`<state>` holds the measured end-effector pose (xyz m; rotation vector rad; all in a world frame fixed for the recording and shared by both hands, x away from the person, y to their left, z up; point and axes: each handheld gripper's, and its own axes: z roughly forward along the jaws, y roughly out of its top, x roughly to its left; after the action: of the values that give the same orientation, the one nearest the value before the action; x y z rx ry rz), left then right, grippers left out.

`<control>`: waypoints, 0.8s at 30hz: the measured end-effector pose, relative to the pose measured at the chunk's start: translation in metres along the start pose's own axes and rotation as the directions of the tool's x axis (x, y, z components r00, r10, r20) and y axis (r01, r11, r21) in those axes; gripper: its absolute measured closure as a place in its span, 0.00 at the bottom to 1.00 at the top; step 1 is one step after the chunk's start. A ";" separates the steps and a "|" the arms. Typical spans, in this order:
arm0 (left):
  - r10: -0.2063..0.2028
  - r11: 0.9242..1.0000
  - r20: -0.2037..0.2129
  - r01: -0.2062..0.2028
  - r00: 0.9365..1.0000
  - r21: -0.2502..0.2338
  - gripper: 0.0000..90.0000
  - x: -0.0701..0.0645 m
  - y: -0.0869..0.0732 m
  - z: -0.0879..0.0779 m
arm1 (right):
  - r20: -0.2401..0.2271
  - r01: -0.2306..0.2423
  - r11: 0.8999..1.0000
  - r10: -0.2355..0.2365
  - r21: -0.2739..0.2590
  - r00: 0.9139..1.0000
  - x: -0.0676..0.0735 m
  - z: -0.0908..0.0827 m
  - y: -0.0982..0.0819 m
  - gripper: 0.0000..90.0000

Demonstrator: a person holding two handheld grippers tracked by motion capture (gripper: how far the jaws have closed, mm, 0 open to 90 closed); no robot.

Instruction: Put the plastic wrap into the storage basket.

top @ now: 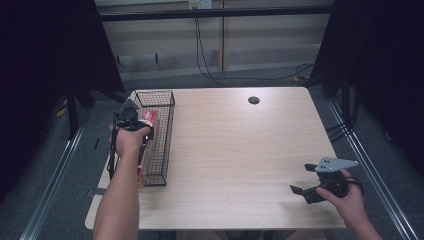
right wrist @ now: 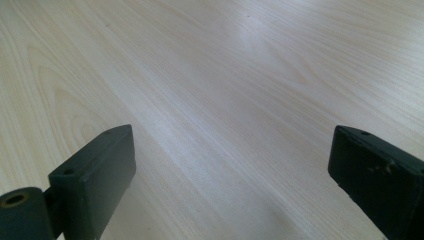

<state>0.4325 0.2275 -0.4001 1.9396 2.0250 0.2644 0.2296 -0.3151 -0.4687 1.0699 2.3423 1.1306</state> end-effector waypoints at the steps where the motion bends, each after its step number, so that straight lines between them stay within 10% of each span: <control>1: 0.005 1.000 0.005 -0.006 1.000 0.004 0.39 0.000 0.000 -0.001 | -0.001 -0.003 1.000 0.003 0.002 1.000 0.000 0.000 0.000 0.05; 24: 0.088 0.994 0.112 -0.079 0.990 -0.079 0.21 -0.018 0.002 -0.048 | 0.004 -0.002 1.000 0.002 -0.012 1.000 0.002 -0.004 0.002 0.05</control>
<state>0.4176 0.2139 -0.3526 1.9500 1.8379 0.2381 0.2275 -0.3149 -0.4647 1.0700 2.3295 1.1406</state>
